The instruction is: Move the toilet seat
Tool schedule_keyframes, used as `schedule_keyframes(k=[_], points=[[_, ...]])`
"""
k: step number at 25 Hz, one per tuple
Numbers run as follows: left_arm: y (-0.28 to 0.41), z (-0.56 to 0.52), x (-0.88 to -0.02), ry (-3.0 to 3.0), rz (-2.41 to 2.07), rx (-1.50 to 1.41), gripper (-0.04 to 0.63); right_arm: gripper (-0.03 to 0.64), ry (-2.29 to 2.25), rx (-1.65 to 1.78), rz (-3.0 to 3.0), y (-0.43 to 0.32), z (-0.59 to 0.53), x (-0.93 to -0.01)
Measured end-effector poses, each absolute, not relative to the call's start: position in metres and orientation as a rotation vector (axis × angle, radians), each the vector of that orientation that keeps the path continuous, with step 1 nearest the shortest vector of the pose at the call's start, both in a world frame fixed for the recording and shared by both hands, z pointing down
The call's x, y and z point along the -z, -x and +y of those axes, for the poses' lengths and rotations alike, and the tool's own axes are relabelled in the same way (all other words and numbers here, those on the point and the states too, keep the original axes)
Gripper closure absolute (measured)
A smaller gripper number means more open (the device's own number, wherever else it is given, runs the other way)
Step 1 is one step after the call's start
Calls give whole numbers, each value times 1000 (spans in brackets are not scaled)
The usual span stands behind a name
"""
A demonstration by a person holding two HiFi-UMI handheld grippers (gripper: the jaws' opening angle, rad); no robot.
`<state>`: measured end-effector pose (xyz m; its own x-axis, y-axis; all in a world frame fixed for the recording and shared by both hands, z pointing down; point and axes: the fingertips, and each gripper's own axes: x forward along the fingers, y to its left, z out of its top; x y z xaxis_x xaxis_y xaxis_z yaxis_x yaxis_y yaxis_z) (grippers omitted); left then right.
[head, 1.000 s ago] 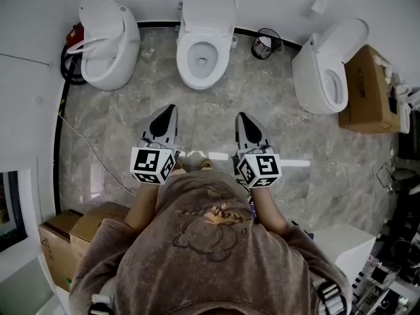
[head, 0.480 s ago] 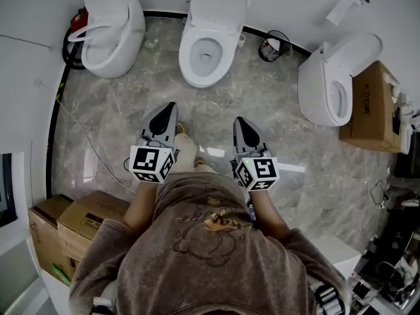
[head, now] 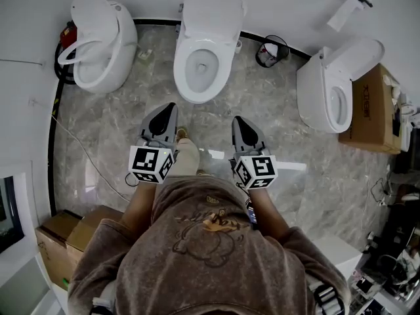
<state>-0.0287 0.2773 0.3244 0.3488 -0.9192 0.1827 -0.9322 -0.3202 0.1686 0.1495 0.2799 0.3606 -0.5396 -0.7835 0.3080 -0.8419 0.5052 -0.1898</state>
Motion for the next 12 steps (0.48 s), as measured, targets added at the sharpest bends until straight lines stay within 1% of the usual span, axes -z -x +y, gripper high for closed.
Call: schedule_keyframes(k=[12], points=[[58,168,-344,-2420,-1511,-142,586,618,-1499,-532,-2487,-112,182,-372]])
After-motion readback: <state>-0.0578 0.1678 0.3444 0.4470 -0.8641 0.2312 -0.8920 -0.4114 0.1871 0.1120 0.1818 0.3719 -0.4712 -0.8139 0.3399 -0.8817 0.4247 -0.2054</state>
